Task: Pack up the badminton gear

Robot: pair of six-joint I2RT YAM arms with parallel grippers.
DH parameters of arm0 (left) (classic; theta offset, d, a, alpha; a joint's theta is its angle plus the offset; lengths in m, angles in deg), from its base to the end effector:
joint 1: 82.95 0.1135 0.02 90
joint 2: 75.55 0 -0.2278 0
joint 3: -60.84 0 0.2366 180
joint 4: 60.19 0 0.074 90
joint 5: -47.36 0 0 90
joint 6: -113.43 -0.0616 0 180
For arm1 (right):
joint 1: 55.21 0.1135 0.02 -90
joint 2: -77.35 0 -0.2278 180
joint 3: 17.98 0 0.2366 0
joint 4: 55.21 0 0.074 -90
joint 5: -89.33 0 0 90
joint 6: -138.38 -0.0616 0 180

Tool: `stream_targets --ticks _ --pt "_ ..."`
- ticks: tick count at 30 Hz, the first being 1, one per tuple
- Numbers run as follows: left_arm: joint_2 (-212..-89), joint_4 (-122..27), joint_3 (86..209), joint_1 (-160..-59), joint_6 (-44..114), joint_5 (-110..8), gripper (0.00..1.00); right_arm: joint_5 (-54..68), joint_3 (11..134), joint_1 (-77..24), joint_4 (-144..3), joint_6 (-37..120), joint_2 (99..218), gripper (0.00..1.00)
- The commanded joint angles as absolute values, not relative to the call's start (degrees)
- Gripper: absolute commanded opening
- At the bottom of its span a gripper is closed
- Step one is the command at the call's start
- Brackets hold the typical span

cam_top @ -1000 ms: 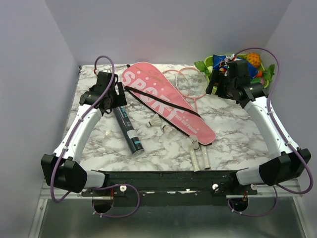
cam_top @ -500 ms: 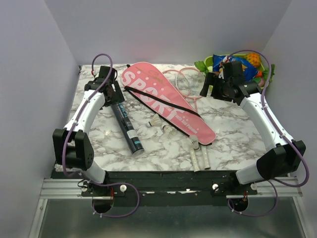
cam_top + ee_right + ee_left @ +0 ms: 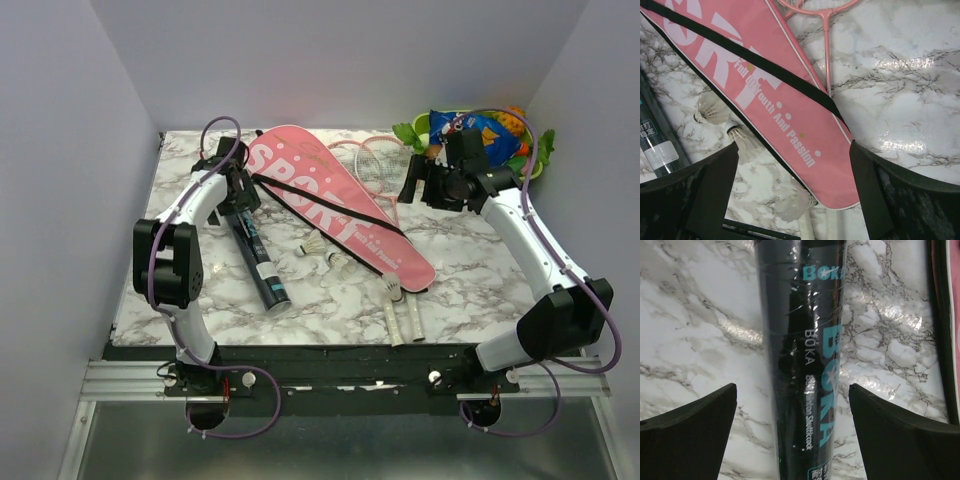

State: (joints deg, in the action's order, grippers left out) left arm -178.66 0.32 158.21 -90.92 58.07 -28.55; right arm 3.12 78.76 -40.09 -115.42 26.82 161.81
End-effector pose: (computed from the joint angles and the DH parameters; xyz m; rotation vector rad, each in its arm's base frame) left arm 0.3595 -0.0352 0.1893 -0.6825 2.5787 0.1033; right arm 0.3078 0.0874 0.2900 0.1060 2.4368 0.3717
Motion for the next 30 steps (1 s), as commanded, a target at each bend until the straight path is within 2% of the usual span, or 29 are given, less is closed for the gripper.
stream_targets --ticks 1,10,25,28,30 --pt "-184.4 -2.5 162.2 -90.7 58.1 -31.7 0.99 6.3 77.1 -39.6 -114.7 27.1 160.9 1.00" --pt "-190.2 -2.3 166.1 -89.2 57.1 -31.8 0.99 8.2 77.3 -39.3 -114.6 28.0 162.7 1.00" --pt "-190.2 -7.5 158.9 -87.9 54.6 -34.6 0.98 9.4 80.0 -37.9 -115.9 29.1 166.0 1.00" --pt "-190.8 -8.3 157.9 -87.9 54.3 -34.8 0.97 9.3 80.0 -37.6 -116.0 29.2 166.0 1.00" --pt "-191.0 -8.4 157.6 -87.9 53.7 -35.8 0.86 9.2 79.9 -37.6 -116.3 29.2 165.9 1.00"
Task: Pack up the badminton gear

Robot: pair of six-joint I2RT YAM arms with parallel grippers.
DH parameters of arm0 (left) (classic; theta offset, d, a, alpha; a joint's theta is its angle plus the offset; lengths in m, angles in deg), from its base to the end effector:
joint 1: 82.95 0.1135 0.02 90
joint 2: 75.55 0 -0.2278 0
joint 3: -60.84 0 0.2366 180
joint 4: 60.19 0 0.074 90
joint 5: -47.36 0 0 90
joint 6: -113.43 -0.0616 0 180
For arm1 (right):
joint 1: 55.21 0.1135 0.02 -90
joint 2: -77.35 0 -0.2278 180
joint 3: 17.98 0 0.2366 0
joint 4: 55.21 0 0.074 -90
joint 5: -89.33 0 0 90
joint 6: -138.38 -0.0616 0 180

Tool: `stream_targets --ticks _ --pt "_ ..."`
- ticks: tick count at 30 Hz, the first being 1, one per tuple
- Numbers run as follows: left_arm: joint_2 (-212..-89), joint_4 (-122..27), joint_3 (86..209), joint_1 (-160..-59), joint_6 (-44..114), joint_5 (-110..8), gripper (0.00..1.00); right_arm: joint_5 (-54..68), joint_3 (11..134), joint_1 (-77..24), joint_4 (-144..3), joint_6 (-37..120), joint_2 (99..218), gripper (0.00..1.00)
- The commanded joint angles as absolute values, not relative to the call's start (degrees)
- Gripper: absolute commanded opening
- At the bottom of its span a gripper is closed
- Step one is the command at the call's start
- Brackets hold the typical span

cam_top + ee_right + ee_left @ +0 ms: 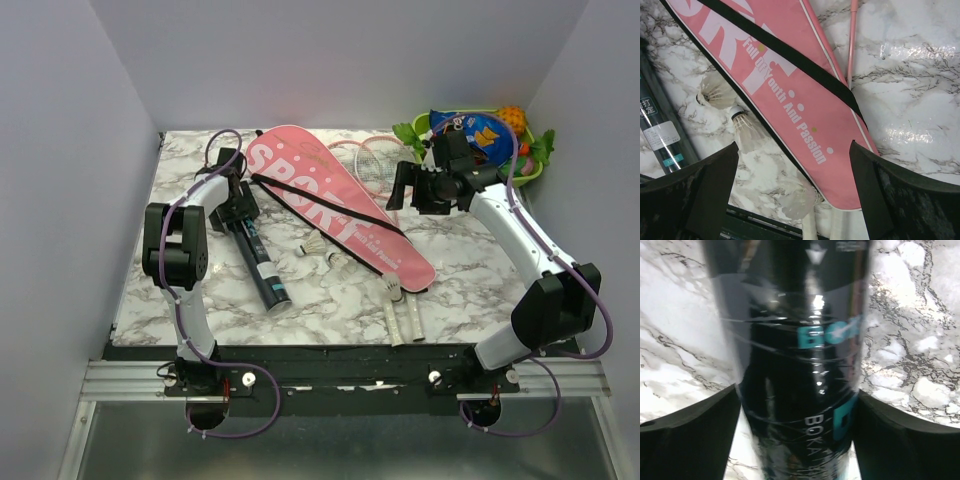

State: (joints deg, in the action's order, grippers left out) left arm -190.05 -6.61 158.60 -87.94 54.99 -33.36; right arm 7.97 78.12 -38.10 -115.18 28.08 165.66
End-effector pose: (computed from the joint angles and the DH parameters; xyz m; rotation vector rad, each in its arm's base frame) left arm 0.3858 -0.0237 0.1257 -0.6732 2.6820 0.0627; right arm 0.3131 0.1061 0.2667 0.0050 2.5260 0.4581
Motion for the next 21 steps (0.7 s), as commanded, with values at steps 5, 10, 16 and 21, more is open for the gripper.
stream_targets --ticks 5,10,16,21 --pt "-190.6 -9.1 156.2 -87.9 53.1 -36.9 0.56 9.3 79.8 -37.5 -117.0 29.2 165.4 1.00" --pt "-189.1 -8.4 155.9 -87.9 52.2 -36.3 0.36 8.4 80.6 -37.5 -117.7 29.6 164.9 1.00" --pt "-184.8 -6.5 157.2 -89.6 48.6 -39.1 0.11 8.8 83.5 -37.5 -119.7 29.8 165.9 1.00" --pt "-181.3 -3.0 159.9 -93.3 44.1 -38.7 0.00 10.8 88.7 -37.5 -122.5 29.4 166.0 1.00"
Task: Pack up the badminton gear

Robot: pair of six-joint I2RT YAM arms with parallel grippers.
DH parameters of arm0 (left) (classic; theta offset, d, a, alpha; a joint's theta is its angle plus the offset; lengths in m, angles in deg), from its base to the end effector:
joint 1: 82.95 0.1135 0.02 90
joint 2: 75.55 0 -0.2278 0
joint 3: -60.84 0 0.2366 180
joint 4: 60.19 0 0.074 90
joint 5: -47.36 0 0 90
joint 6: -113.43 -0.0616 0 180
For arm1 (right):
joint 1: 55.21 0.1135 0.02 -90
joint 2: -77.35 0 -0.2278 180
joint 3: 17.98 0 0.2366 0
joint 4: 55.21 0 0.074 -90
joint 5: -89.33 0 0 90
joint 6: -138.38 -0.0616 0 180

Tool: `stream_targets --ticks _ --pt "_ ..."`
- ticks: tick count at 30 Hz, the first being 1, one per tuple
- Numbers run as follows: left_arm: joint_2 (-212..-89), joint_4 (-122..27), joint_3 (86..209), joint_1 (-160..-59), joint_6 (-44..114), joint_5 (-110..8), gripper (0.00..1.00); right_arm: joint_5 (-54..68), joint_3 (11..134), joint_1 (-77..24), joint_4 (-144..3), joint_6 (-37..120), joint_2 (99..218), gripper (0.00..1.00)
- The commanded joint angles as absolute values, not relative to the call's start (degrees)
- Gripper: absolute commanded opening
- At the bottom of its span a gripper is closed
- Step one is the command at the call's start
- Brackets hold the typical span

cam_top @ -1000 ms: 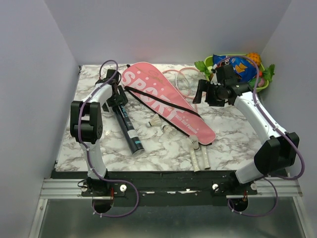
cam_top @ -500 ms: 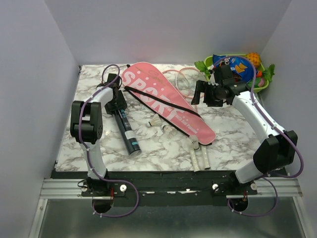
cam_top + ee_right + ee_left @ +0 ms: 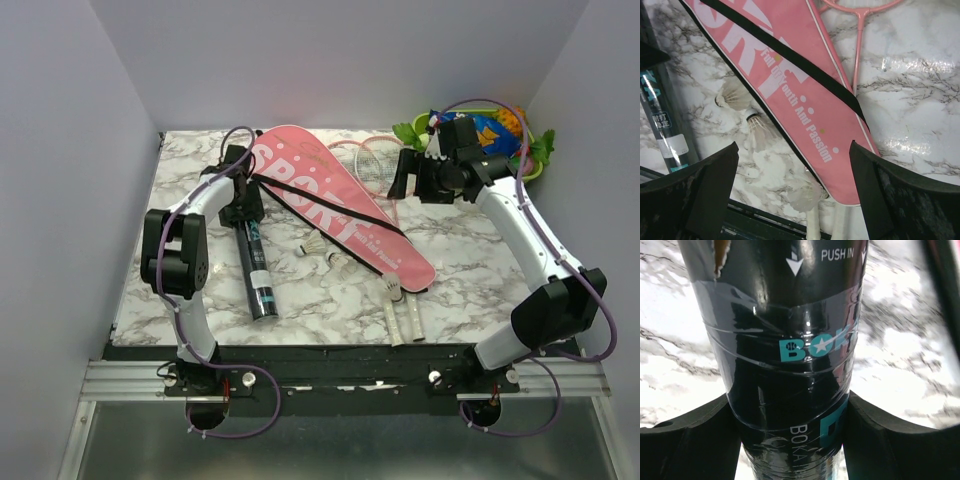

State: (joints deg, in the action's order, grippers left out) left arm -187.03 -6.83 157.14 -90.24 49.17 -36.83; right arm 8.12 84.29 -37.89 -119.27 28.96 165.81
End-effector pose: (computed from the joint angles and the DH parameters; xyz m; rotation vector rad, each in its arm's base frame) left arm 0.3790 -0.0422 0.1376 -0.4677 2.7143 -0.0144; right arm 0.3121 0.1072 0.2940 -0.0235 2.4911 0.4654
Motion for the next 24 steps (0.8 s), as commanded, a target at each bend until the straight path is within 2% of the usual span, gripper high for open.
stream_targets --ticks 1,11,18,21,24 --pt "-180.2 -2.2 160.3 -93.8 43.6 -38.8 0.00 11.3 89.3 -37.5 -122.9 29.4 165.7 1.00" --pt "-171.8 -1.5 162.3 -100.9 36.2 -45.0 0.00 16.3 90.4 -37.5 -125.7 28.5 160.7 1.00" --pt "-160.9 -6.6 154.0 -111.0 27.8 -44.4 0.00 20.0 89.7 -37.5 -126.1 29.0 153.4 0.99" --pt "-156.9 -8.4 150.8 -114.1 25.1 -48.0 0.00 24.0 87.7 -37.5 -124.5 28.9 150.1 0.98" --pt "-152.1 -12.2 145.4 -114.9 23.8 -56.9 0.00 24.9 84.4 -37.5 -123.2 30.0 146.3 0.97"
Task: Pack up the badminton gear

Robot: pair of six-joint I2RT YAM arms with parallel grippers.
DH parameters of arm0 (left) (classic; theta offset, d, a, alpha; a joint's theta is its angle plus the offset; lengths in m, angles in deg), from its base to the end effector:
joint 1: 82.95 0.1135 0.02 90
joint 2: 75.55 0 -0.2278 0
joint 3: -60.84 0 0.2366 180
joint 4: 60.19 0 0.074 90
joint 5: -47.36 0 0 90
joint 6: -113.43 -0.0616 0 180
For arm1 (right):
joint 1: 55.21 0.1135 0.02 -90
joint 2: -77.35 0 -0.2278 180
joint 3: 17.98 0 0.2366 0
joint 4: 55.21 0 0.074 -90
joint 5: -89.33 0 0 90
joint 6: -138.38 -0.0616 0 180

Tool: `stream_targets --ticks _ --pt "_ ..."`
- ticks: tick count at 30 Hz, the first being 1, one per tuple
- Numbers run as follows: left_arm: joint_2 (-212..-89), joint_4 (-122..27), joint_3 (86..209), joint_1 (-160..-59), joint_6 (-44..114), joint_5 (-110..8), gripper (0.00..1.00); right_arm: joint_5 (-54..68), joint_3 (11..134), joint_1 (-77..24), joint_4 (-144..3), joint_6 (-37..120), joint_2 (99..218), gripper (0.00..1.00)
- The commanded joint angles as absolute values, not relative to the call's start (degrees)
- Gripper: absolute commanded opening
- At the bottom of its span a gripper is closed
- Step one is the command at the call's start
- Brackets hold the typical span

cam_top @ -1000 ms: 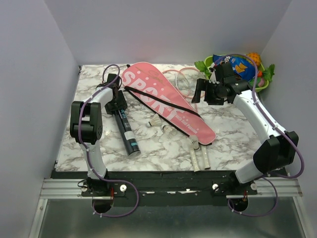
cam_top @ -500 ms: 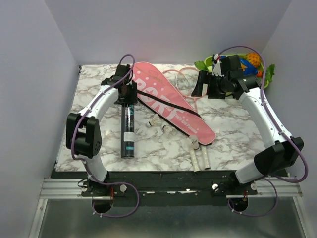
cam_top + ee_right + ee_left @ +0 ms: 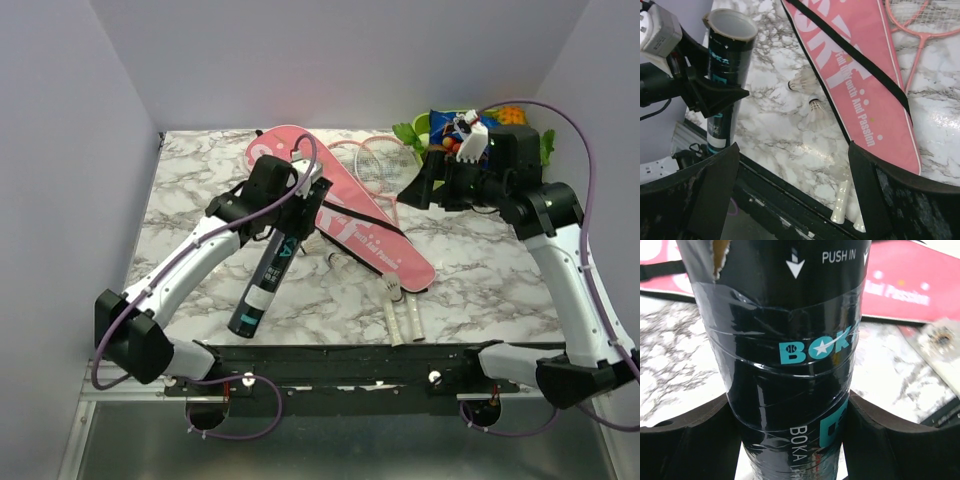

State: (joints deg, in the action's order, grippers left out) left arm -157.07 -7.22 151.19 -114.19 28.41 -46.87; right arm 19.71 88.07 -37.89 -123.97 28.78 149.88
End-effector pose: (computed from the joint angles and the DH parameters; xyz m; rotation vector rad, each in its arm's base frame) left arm 0.2690 -0.1685 0.2808 0.5752 2.3027 -0.3954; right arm 0.2385 0.0968 0.3854 -0.1633 2.2358 0.7466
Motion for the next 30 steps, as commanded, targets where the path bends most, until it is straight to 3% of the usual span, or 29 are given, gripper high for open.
stream_targets --ticks 1,5,12,24,30 --pt "-148.1 -16.6 143.2 -115.8 22.4 -58.9 0.00 25.0 82.7 -37.5 -122.7 30.5 145.3 0.96" --pt "-138.6 -25.5 133.7 -118.5 23.3 -65.2 0.00 29.0 77.6 -37.5 -119.2 31.5 140.6 0.92" --pt "-136.4 -20.3 131.0 -123.0 19.5 -68.2 0.00 47.0 72.3 -37.4 -111.1 29.6 138.3 0.85" --pt "-133.4 -20.5 127.3 -128.6 18.2 -65.0 0.00 50.9 75.3 -31.5 -110.7 27.7 145.7 0.85" --pt "-130.7 -21.4 125.0 -132.3 17.0 -62.2 0.00 50.7 72.4 -27.7 -108.9 26.2 146.5 0.80"
